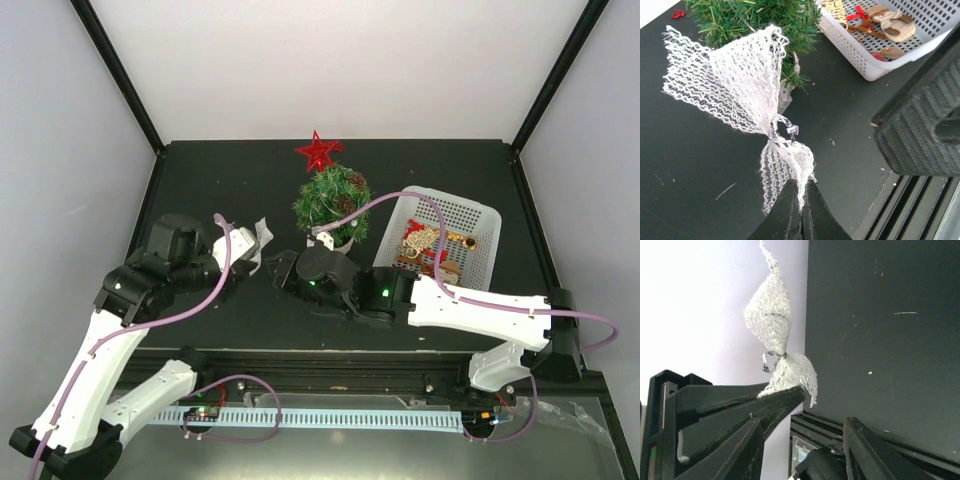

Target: Decorate the small christmas tree

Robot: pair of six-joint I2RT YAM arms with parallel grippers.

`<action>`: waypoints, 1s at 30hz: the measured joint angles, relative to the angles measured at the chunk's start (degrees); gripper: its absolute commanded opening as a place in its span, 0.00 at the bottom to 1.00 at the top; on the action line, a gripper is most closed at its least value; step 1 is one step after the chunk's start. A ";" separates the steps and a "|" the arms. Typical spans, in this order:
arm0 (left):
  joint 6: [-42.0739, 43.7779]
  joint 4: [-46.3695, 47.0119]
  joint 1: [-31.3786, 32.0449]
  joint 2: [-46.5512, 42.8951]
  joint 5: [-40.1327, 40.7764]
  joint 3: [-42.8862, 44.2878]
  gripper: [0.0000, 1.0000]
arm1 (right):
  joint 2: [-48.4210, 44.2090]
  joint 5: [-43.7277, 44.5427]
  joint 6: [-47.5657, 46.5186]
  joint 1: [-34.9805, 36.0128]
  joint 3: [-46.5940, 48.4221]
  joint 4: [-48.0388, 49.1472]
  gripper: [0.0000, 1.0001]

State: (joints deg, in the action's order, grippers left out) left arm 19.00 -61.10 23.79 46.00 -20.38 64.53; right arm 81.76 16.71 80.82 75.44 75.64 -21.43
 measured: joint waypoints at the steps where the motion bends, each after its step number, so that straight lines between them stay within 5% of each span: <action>1: -0.20 -0.02 0.00 -0.17 -0.39 0.00 0.02 | 0.00 0.02 0.17 -0.13 -0.22 0.74 0.46; 17: -1.29 -0.13 -0.11 -1.42 -3.72 -1.03 0.02 | 4.44 -2.38 0.50 -2.10 -0.39 8.33 0.41; 30: -1.27 -0.48 -0.48 -1.77 -4.79 -1.03 0.02 | 5.51 -4.09 -0.98 -3.65 -0.81 12.39 0.15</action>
State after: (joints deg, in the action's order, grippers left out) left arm 17.74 -61.58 23.31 44.23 -25.17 63.51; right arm 87.26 12.62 79.83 71.79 74.83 -9.04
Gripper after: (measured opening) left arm 0.023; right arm 0.200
